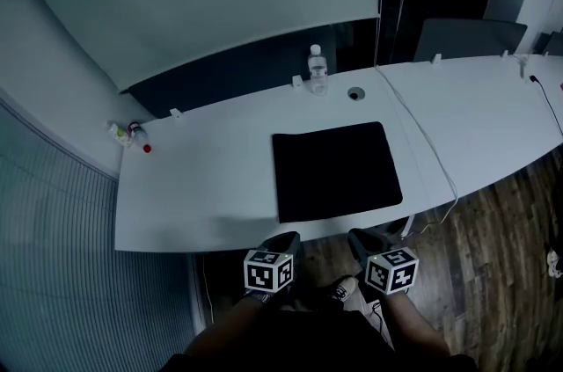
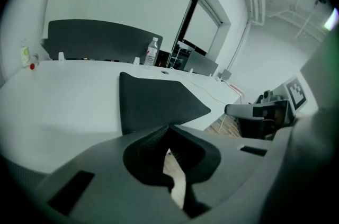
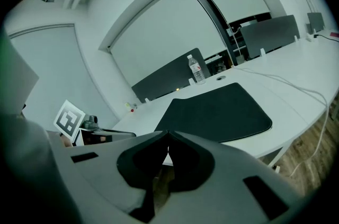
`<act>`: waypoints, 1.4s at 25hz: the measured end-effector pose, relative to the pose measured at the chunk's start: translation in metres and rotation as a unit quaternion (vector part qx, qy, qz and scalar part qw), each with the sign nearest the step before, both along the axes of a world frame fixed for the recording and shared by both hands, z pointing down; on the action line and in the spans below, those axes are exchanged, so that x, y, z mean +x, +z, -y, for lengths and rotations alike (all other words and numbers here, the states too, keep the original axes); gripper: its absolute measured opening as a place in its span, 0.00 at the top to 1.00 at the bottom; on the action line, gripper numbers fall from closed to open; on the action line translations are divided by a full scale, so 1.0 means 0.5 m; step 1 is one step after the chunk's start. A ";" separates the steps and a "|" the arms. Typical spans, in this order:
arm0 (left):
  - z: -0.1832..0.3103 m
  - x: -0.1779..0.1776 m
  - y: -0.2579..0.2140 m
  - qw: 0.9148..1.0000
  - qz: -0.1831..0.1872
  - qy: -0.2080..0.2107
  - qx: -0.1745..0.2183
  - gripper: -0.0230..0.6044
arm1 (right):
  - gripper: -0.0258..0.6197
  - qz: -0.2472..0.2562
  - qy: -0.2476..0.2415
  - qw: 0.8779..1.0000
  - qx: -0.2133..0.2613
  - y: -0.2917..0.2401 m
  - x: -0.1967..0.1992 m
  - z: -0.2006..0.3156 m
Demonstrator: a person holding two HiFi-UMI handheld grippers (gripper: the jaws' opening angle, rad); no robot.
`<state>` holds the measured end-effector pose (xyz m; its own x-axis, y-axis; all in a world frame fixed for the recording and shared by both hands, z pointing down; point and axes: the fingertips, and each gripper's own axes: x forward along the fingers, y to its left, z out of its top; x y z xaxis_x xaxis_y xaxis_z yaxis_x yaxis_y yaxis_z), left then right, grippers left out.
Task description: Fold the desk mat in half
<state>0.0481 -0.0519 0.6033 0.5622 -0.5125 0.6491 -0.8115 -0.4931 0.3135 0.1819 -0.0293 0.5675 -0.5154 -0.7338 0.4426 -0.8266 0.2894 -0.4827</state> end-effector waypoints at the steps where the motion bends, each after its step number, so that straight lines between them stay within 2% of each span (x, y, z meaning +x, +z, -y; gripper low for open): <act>1: -0.004 -0.019 -0.001 1.000 -0.003 -0.003 0.001 0.95 | 0.92 -0.003 -0.001 1.000 0.000 0.000 -0.017 -0.002; 9: -0.049 -0.173 -0.012 1.000 -0.028 -0.010 0.004 0.95 | 0.92 -0.020 0.004 1.000 -0.003 -0.014 -0.167 -0.053; 18: -0.119 -0.299 -0.007 0.999 -0.043 0.000 0.004 0.95 | 0.92 -0.030 0.027 0.999 -0.009 -0.004 -0.286 -0.147; 25: -0.179 -0.343 0.007 0.999 -0.048 0.006 0.001 0.95 | 0.92 -0.035 0.038 0.999 -0.004 -0.001 -0.329 -0.213; 35: -0.231 -0.358 0.008 0.999 -0.049 0.009 0.005 0.95 | 0.92 -0.028 0.047 0.999 -0.002 0.008 -0.345 -0.263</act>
<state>-0.1311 0.0637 0.6074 0.6324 -0.5072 0.5855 -0.7678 -0.5109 0.3867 0.0095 0.1022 0.5713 -0.4189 -0.7760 0.4715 -0.8754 0.2071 -0.4368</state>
